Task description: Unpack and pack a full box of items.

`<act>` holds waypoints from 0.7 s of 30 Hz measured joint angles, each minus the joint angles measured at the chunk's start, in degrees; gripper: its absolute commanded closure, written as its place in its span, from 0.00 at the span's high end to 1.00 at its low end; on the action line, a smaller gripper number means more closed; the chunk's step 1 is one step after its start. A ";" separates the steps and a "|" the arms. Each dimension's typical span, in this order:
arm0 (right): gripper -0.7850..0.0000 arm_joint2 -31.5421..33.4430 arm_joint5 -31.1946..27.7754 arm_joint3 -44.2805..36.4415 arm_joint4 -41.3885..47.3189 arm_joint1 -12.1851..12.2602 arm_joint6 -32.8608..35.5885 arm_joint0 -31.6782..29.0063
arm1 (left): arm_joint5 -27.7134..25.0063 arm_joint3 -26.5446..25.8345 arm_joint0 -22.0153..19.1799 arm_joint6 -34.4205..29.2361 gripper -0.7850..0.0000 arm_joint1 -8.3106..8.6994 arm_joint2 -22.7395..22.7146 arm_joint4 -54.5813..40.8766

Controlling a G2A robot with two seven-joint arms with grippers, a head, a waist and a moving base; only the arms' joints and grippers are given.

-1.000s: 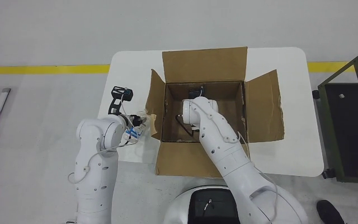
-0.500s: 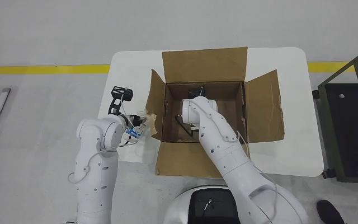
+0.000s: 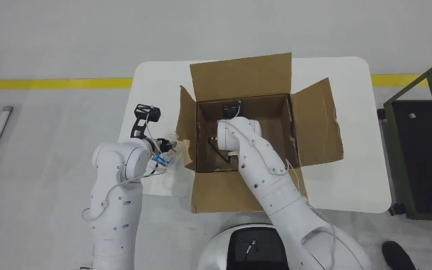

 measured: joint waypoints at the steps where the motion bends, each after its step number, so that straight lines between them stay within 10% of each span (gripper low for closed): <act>1: 0.00 -0.63 -1.10 -1.51 -0.26 0.14 0.08 -0.78 | 0.00 0.00 0.00 0.00 1.00 0.00 0.00 0.00; 16: 0.01 -3.52 -9.12 -22.22 -2.61 3.87 5.62 -13.33 | 0.00 0.00 0.00 0.00 1.00 0.00 0.00 0.00; 21: 0.42 -3.48 -8.89 -20.76 -1.95 3.93 4.79 -12.92 | 0.00 0.00 0.00 0.00 1.00 0.00 0.00 0.00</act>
